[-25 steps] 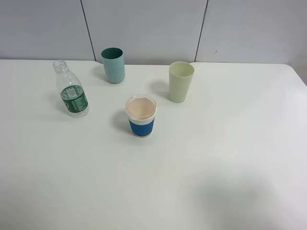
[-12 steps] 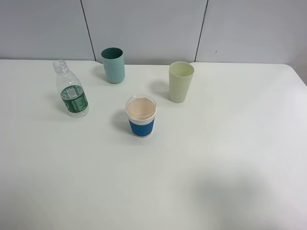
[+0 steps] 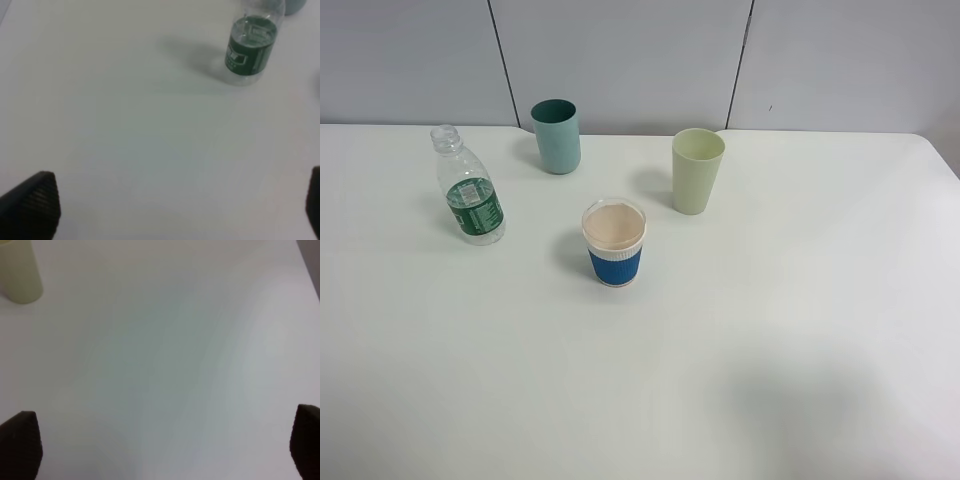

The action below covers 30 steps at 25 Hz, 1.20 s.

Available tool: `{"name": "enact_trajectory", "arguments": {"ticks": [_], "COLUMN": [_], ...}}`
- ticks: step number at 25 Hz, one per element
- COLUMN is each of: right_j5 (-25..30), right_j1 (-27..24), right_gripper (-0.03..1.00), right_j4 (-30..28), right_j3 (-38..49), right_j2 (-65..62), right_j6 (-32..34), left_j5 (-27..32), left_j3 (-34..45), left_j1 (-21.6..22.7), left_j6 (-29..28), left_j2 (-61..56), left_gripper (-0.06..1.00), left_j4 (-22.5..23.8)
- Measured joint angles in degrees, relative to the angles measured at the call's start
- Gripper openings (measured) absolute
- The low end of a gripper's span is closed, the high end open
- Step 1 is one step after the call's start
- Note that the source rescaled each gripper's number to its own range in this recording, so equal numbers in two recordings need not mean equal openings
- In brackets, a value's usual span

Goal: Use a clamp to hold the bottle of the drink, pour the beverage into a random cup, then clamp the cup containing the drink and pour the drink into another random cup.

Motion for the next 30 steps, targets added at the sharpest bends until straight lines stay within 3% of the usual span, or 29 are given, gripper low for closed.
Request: {"name": "enact_trajectory", "arguments": {"ticks": [4, 30], "right_j5": [0.0, 0.0], "right_j1": [-3.8, -3.9], "right_gripper": [0.99, 0.99], "right_j4": [0.0, 0.0], "right_j3": [0.0, 0.0], "right_j2": [0.0, 0.0], "right_j6": [0.0, 0.1], "left_j5": [0.0, 0.0], "left_j3": [0.0, 0.0], "left_j1": [0.0, 0.0], "left_j6": [0.0, 0.0], "left_j2": [0.0, 0.0], "left_gripper": [1.0, 1.0], "left_j4": [0.0, 0.0]}}
